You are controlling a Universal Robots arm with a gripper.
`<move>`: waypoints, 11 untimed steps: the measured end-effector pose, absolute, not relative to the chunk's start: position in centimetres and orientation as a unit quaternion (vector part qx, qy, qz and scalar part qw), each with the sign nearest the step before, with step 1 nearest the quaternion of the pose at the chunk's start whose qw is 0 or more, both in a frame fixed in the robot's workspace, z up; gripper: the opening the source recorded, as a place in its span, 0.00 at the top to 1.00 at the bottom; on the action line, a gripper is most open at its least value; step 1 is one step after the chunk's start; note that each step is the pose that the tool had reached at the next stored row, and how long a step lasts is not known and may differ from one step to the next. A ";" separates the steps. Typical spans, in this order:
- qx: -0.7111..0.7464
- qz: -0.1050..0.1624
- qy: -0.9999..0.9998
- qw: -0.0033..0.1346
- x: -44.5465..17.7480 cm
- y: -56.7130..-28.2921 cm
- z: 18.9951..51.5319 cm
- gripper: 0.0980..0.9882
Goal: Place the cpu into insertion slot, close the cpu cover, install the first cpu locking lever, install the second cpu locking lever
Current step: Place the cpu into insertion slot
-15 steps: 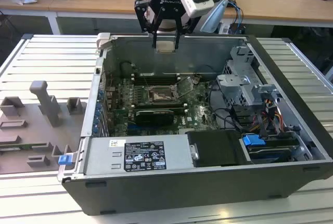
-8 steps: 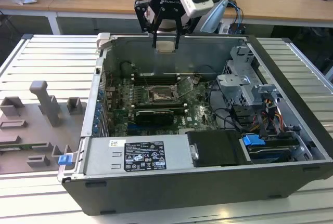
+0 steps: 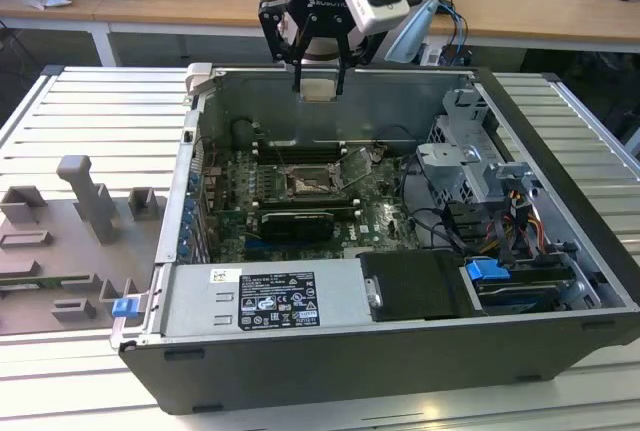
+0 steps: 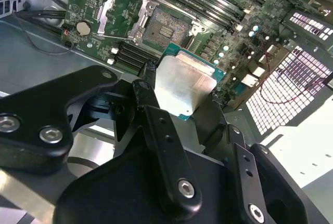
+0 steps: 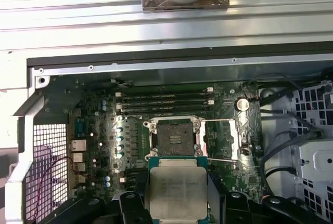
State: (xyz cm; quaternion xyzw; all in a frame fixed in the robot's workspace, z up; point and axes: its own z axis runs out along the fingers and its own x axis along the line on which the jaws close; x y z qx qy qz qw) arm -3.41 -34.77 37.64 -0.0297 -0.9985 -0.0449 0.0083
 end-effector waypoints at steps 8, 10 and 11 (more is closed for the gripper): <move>-0.039 -0.045 -0.998 0.008 -3.4 -34.8 37.6 0.51; -0.040 -0.045 -0.998 0.008 -3.4 -34.8 37.6 0.51; -0.041 -0.045 -0.998 0.008 -3.4 -34.8 37.6 0.51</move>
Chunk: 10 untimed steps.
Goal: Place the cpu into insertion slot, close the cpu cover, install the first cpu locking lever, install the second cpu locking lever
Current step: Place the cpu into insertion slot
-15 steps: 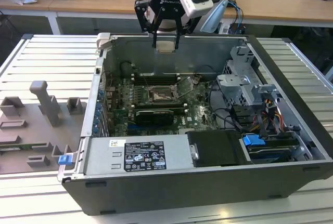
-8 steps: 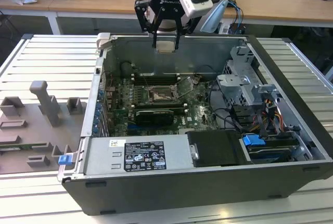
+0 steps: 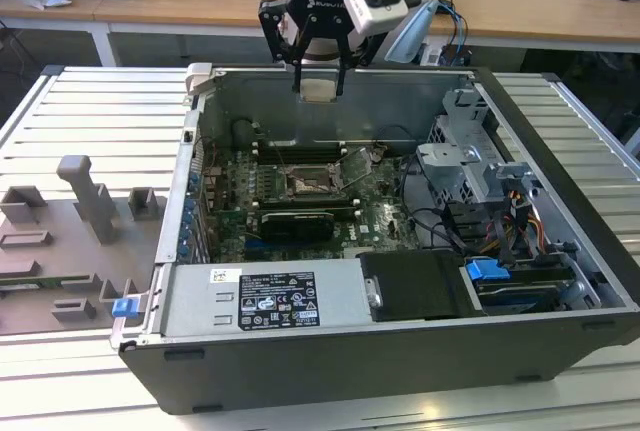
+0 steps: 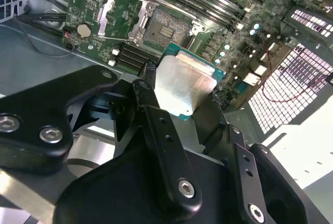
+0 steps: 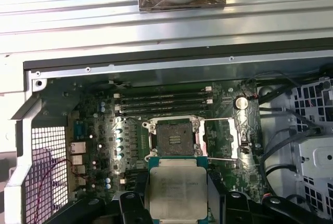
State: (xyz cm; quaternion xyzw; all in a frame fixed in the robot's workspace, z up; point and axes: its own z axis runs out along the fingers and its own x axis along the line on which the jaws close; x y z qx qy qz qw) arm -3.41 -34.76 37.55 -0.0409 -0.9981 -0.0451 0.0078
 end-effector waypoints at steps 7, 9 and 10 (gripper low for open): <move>-0.047 -0.045 -0.998 0.008 -3.4 -34.8 37.5 0.51; -0.049 -0.045 -0.998 0.007 -3.4 -34.8 37.5 0.51; -0.049 -0.045 -0.998 0.007 -3.4 -34.8 37.4 0.51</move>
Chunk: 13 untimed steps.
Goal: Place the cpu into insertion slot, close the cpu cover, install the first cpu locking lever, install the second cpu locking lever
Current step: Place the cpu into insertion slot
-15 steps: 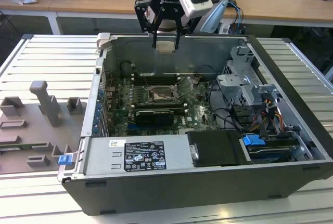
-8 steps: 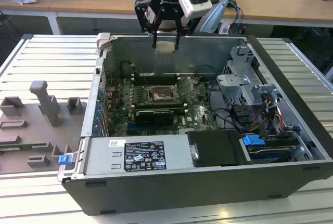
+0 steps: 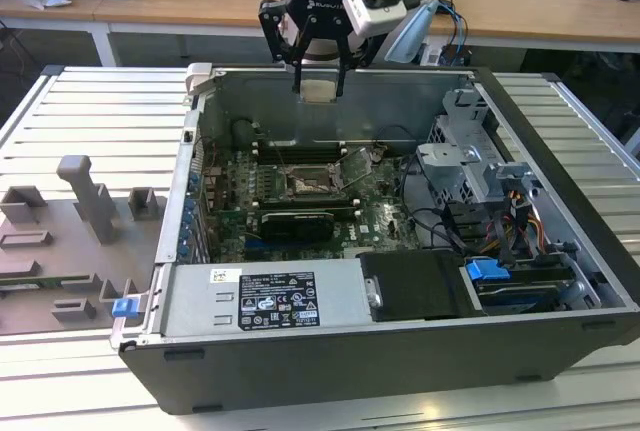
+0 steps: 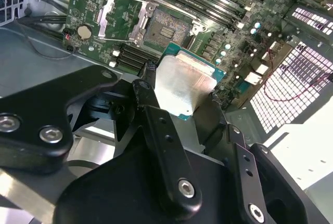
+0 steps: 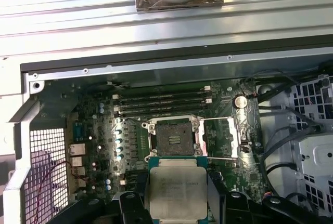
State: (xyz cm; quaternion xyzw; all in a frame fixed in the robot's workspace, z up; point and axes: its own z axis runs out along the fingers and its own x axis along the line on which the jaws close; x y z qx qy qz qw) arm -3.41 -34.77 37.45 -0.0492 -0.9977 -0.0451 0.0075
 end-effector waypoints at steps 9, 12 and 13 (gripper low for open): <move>-0.057 -0.045 -0.997 0.007 -3.4 -34.8 37.4 0.51; -0.060 -0.045 -0.997 0.007 -3.4 -34.8 37.3 0.51; -0.061 -0.045 -0.997 0.007 -3.4 -34.8 37.3 0.51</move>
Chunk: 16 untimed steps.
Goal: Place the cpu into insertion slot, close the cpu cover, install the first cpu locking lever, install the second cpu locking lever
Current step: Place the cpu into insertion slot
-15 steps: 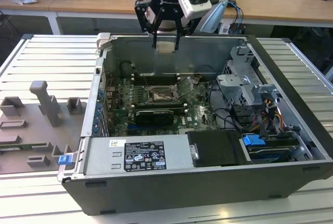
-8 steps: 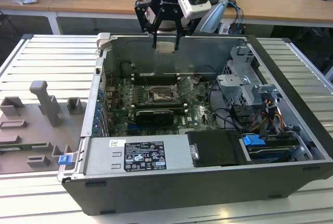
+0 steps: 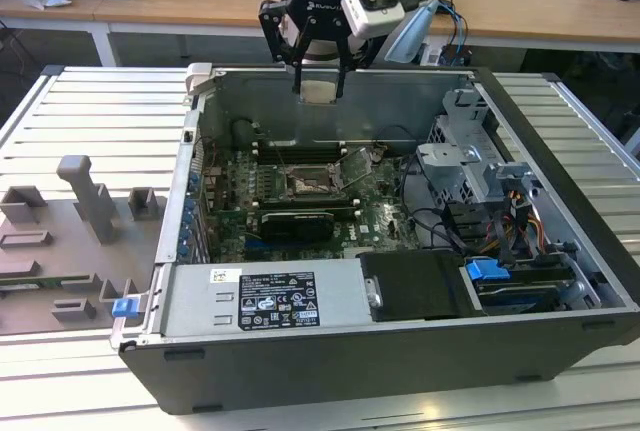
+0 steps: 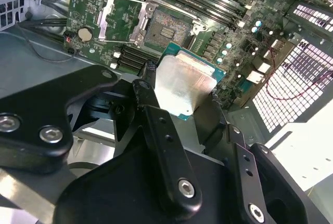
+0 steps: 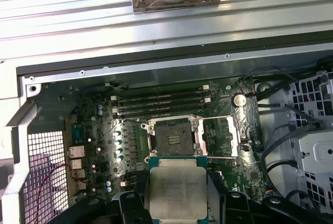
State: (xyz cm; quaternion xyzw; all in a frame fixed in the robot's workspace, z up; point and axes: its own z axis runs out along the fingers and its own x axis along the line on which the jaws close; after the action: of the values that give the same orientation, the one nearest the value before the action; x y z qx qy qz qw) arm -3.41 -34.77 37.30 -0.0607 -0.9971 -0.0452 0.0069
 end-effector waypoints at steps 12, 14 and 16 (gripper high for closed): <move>-0.070 -0.045 -0.996 0.007 -3.4 -34.8 37.2 0.51; -0.073 -0.045 -0.996 0.006 -3.4 -34.8 37.1 0.51; -0.075 -0.045 -0.996 0.006 -3.4 -34.8 37.1 0.51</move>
State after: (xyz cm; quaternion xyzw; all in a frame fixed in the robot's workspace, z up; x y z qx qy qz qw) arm -3.41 -34.77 37.08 -0.0750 -0.9961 -0.0453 0.0063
